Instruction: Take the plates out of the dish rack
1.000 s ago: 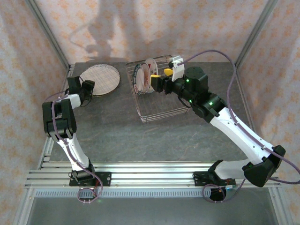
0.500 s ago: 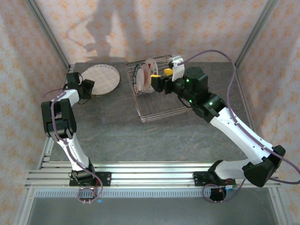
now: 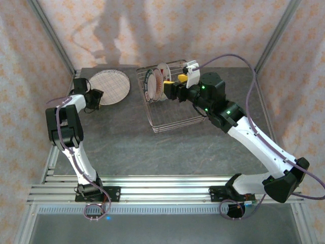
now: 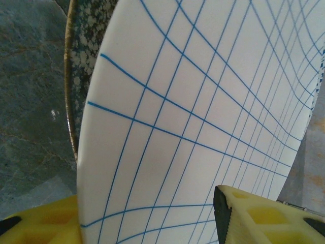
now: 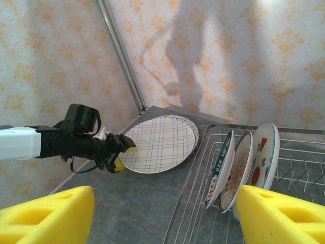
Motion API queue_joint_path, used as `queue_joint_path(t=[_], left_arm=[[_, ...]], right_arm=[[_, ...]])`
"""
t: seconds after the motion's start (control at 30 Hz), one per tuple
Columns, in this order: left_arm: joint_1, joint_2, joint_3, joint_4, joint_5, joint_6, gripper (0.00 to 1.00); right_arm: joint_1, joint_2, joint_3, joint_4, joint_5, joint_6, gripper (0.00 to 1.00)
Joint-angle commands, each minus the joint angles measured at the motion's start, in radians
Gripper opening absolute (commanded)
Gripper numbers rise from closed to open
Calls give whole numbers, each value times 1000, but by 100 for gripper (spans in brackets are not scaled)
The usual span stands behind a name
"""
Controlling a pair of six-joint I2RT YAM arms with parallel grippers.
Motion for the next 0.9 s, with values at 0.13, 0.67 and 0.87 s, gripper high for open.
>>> queue_joint_path(t=[0.13, 0.67, 0.87], left_arm=[[9, 30, 77, -82, -40, 32, 56], [10, 76, 163, -161, -69, 51, 56], [10, 81, 181, -193, -83, 56, 58]], right_arm=[[7, -7, 41, -7, 16, 13, 74], [6, -11, 44, -22, 19, 13, 74], [6, -10, 43, -25, 22, 15, 74]])
